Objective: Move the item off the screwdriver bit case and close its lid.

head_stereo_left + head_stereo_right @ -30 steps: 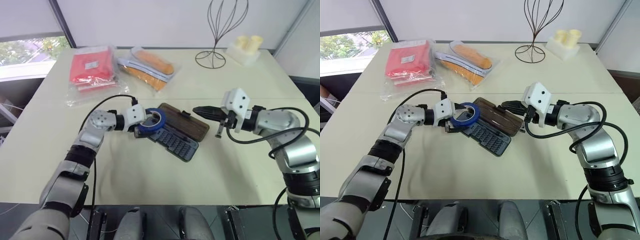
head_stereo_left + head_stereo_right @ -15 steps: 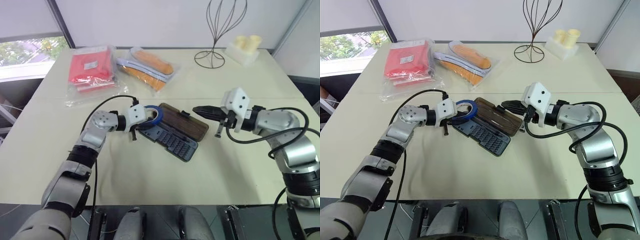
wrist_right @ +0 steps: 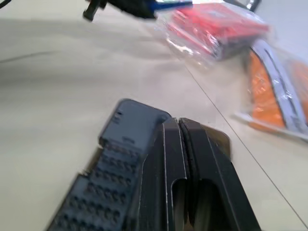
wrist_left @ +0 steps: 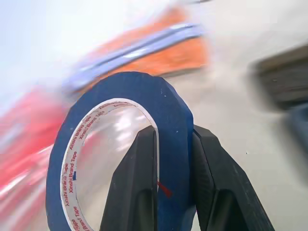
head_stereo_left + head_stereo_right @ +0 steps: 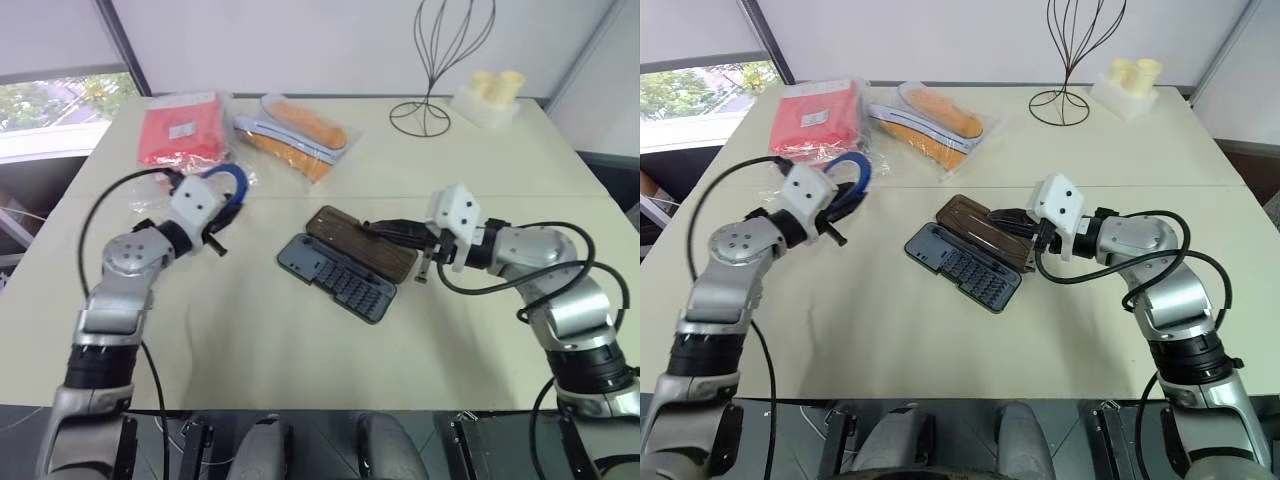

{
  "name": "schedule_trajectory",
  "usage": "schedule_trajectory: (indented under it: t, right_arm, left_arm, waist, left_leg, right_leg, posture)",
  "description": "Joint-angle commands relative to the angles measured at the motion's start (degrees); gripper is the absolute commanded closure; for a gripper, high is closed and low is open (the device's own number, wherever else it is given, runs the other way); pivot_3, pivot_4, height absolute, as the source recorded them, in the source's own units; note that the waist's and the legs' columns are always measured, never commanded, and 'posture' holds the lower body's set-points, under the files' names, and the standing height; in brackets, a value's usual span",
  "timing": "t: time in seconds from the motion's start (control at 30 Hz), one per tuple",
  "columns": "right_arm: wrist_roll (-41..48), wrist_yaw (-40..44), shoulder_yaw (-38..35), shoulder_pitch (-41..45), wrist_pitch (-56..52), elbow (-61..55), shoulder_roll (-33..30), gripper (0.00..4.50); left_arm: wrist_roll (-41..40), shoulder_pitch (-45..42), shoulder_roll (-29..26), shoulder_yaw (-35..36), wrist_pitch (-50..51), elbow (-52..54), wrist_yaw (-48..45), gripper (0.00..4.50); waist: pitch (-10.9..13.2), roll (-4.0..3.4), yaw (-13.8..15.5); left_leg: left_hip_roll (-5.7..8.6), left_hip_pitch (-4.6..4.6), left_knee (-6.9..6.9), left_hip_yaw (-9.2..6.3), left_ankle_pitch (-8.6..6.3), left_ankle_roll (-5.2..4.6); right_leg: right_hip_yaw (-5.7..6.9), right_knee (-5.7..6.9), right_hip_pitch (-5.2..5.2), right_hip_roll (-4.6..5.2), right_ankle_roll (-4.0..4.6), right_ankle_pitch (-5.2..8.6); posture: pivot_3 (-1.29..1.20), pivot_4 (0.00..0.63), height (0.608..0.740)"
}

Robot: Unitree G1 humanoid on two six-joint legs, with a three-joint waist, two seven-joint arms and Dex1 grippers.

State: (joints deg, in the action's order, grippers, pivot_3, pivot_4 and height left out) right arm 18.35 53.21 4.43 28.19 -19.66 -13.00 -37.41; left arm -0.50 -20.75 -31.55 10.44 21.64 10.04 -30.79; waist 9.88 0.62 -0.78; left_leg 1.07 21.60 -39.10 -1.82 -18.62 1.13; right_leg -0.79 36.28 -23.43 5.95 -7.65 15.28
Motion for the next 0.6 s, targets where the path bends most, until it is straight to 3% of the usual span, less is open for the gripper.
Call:
schedule_trajectory:
  t: [0.03, 0.27, 0.6]
  right_arm:
    - [-0.47, 1.55, 1.12, 3.28, 2.97, 2.52, 1.51, 4.50]
    - [-1.53, 4.09, 2.77, 6.45, 6.06, 7.31, 3.40, 4.50]
    - [-1.56, 4.72, 2.78, 6.90, 6.04, 7.11, 3.76, 4.50]
  left_arm:
    - [2.87, 7.01, 0.90, 9.71, 8.98, 10.51, 9.35, 4.11]
    - [2.75, 16.93, 3.92, 18.70, 17.10, 13.89, 16.47, 4.11]
    - [0.59, 20.98, 5.10, 19.11, 15.72, 7.56, 18.27, 4.11]
  waist:
    - [0.00, 0.00, -0.22]
    - [-0.01, 0.07, 0.30]
    - [-0.01, 0.07, 0.05]
  left_leg:
    - [0.00, 0.00, 0.03, 0.02, 0.00, 0.00]
    - [0.00, -0.04, 0.05, -0.06, 0.00, 0.02]
    - [0.02, -0.04, 0.07, -0.06, 0.05, 0.14]
  right_leg:
    - [0.00, -0.02, -0.02, 0.00, 0.00, 0.00]
    - [0.01, 0.00, 0.01, 0.01, 0.00, 0.00]
    - [0.03, -0.04, 0.02, 0.15, 0.01, 0.00]
  posture:
    - [0.00, 0.150, 0.740]
    - [0.00, 0.150, 0.740]
    - [0.00, 0.150, 0.740]
